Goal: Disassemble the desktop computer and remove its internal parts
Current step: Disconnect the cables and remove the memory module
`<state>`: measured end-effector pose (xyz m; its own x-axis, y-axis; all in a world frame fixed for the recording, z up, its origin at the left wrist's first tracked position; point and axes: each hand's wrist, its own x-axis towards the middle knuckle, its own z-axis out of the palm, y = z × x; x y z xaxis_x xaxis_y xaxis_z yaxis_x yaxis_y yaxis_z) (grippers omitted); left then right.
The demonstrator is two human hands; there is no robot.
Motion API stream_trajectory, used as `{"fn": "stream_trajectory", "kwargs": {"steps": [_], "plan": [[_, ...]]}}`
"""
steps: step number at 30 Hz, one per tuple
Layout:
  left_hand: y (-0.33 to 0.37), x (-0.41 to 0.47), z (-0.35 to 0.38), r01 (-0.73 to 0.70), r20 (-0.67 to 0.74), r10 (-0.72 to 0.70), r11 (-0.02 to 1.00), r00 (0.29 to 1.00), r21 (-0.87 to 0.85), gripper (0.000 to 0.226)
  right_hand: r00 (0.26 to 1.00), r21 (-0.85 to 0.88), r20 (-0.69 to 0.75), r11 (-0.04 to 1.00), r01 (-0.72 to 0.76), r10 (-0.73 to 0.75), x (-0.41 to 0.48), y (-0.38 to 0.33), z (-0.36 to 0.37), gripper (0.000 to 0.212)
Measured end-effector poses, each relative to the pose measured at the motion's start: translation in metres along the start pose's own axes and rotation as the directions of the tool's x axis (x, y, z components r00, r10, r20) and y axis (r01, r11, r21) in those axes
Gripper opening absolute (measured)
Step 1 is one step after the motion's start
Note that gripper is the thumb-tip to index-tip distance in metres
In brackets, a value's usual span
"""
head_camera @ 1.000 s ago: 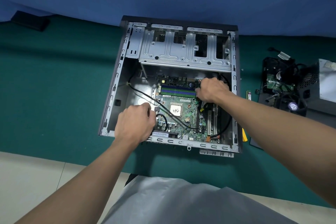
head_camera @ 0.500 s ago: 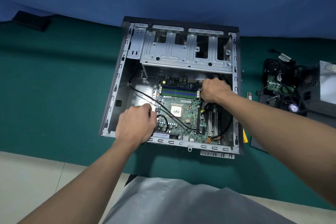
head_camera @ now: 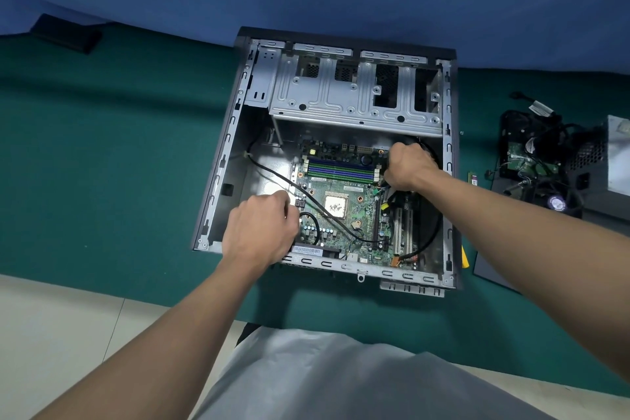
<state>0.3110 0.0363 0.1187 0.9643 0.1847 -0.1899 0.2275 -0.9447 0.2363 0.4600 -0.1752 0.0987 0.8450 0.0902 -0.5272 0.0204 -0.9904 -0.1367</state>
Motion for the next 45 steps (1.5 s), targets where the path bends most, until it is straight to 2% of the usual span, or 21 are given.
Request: {"fn": "stream_trajectory", "kwargs": {"steps": [3,6,8,11,14,15,17,19,21,23,26,27,28,29,30,32,35,36,38,45], "plan": [[0.0,0.0,0.0,0.003,-0.007,-0.003,1.0,1.0,0.0,0.025,0.999,0.033,0.037,0.999,-0.01,0.009,0.001,-0.002,-0.002,0.008],[0.0,-0.001,-0.001,0.002,-0.01,-0.002,1.0,1.0,-0.002,0.025,0.999,0.0,0.052,1.0,-0.012,0.012,0.001,-0.002,0.0,0.02],[0.0,0.0,-0.001,-0.001,-0.006,0.001,1.0,1.0,-0.006,0.025,0.999,0.028,0.046,1.0,-0.003,0.002,0.001,-0.002,-0.001,0.014],[0.0,0.0,-0.001,-0.004,0.001,0.004,1.0,1.0,-0.013,0.025,0.996,0.243,0.076,0.97,0.019,-0.038,0.005,-0.001,-0.007,0.016],[0.0,0.0,-0.001,-0.004,-0.006,0.004,1.0,1.0,-0.009,0.025,0.973,0.567,0.212,0.822,-0.048,-0.09,-0.003,-0.002,-0.017,0.011],[0.0,0.0,-0.001,-0.006,-0.006,0.006,1.0,1.0,-0.008,0.025,0.953,0.659,0.281,0.745,-0.106,-0.113,-0.007,-0.001,-0.021,0.009],[0.001,-0.001,-0.001,-0.006,-0.004,0.006,1.0,1.0,-0.006,0.025,0.917,0.8,0.355,0.567,-0.197,-0.183,-0.012,0.001,-0.026,0.021],[0.0,0.0,-0.001,-0.004,-0.002,0.004,1.0,1.0,-0.009,0.025,0.917,0.885,0.331,0.41,-0.22,-0.222,-0.015,0.002,-0.025,0.03],[0.0,0.0,-0.001,-0.005,-0.004,0.005,1.0,1.0,-0.013,0.025,0.925,0.916,0.301,0.342,-0.211,-0.234,-0.022,-0.001,-0.016,0.031],[0.0,0.0,-0.001,-0.008,-0.004,0.008,1.0,1.0,-0.01,0.025,0.886,0.889,0.357,0.398,-0.226,-0.295,-0.033,-0.007,-0.002,0.029],[0.0,0.0,-0.001,-0.008,0.004,0.008,1.0,1.0,-0.011,0.025,0.737,0.805,0.537,0.512,-0.302,-0.411,-0.047,-0.02,0.011,0.02],[0.0,0.0,-0.001,-0.007,0.003,0.007,1.0,1.0,-0.012,0.025,0.699,0.783,0.575,0.533,-0.321,-0.425,-0.049,-0.024,0.012,0.014],[0.0,0.0,-0.001,-0.005,0.001,0.005,1.0,1.0,-0.013,0.025,0.69,0.755,0.594,0.581,-0.304,-0.413,-0.048,-0.026,0.013,0.009],[0.0,0.0,-0.002,-0.003,-0.001,0.003,1.0,1.0,-0.012,0.025,0.715,0.708,0.591,0.666,-0.236,-0.374,-0.046,-0.028,0.013,0.007],[0.0,0.0,-0.002,-0.002,-0.001,0.002,1.0,1.0,-0.011,0.025,0.773,0.625,0.551,0.769,-0.132,-0.315,-0.042,-0.029,0.013,0.006],[0.001,-0.001,-0.001,-0.004,-0.003,0.004,1.0,1.0,-0.014,0.025,0.89,0.439,0.401,0.898,0.023,-0.219,-0.035,-0.027,0.016,0.007],[0.001,0.0,-0.001,0.001,0.0,-0.001,1.0,1.0,-0.01,0.024,0.997,0.202,0.067,0.979,0.011,-0.025,-0.028,-0.021,0.025,0.009],[0.001,0.0,-0.001,0.004,0.0,-0.004,1.0,1.0,-0.008,0.024,0.999,0.122,-0.037,0.992,-0.031,0.036,-0.026,-0.018,0.03,0.011],[0.001,0.0,-0.001,0.005,0.0,-0.005,1.0,1.0,-0.003,0.024,0.985,0.077,-0.137,0.992,-0.096,0.106,-0.025,-0.014,0.04,0.018],[0.0,0.0,-0.001,-0.004,-0.002,0.004,1.0,1.0,-0.019,0.026,0.957,0.056,-0.227,0.983,-0.174,0.183,-0.024,-0.025,0.057,0.026]]}}
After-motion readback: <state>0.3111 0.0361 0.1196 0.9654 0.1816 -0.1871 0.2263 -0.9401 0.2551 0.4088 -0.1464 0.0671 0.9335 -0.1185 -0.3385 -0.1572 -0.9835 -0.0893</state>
